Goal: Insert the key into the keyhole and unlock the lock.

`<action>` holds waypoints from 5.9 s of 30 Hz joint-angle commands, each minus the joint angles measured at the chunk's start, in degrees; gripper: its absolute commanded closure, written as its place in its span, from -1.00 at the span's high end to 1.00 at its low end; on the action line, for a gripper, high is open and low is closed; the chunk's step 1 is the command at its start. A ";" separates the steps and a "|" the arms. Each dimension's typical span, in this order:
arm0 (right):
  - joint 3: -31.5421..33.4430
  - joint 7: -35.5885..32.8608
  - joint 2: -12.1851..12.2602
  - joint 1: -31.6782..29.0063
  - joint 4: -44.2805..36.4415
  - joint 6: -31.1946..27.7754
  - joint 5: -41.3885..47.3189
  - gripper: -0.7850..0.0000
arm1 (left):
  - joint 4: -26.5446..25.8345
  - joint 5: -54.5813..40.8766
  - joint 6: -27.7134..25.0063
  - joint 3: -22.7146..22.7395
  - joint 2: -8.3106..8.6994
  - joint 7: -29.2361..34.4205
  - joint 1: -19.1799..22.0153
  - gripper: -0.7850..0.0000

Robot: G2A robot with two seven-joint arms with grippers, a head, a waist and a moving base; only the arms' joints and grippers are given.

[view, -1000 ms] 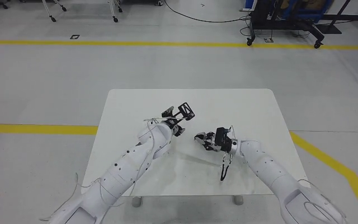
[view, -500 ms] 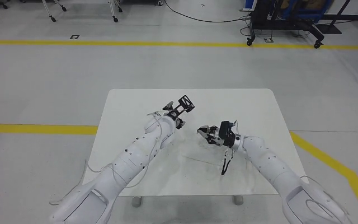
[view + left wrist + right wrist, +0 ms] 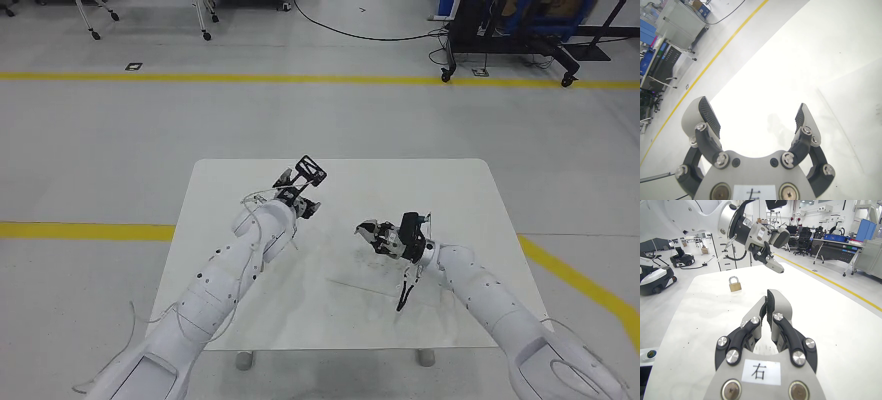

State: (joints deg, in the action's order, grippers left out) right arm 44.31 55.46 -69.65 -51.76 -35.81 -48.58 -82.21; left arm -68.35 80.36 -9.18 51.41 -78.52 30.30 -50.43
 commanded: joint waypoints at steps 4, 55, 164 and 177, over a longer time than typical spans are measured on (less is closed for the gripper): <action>2.65 -6.18 -0.54 -2.94 -5.44 -6.42 16.92 -1.00 | 7.50 -33.94 -24.67 11.99 1.56 -11.68 -3.53 1.00; -3.26 -46.15 0.42 -8.59 -22.91 -9.42 81.59 -1.00 | 11.46 -89.24 -48.82 -3.01 8.72 15.99 3.22 -0.17; 10.20 -86.17 2.58 -16.34 -26.79 -5.89 90.33 -0.70 | 12.30 -87.96 -39.75 -7.10 8.89 23.23 6.14 -1.00; 9.12 -88.70 2.05 -15.27 -25.81 -5.81 96.32 -0.83 | 12.90 -88.96 -40.42 -8.27 8.45 24.39 6.62 -1.00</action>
State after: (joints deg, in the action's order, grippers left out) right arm 53.54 -33.08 -67.54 -67.10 -61.73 -54.32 13.43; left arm -55.49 -8.58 -49.58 43.23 -70.05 54.72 -43.84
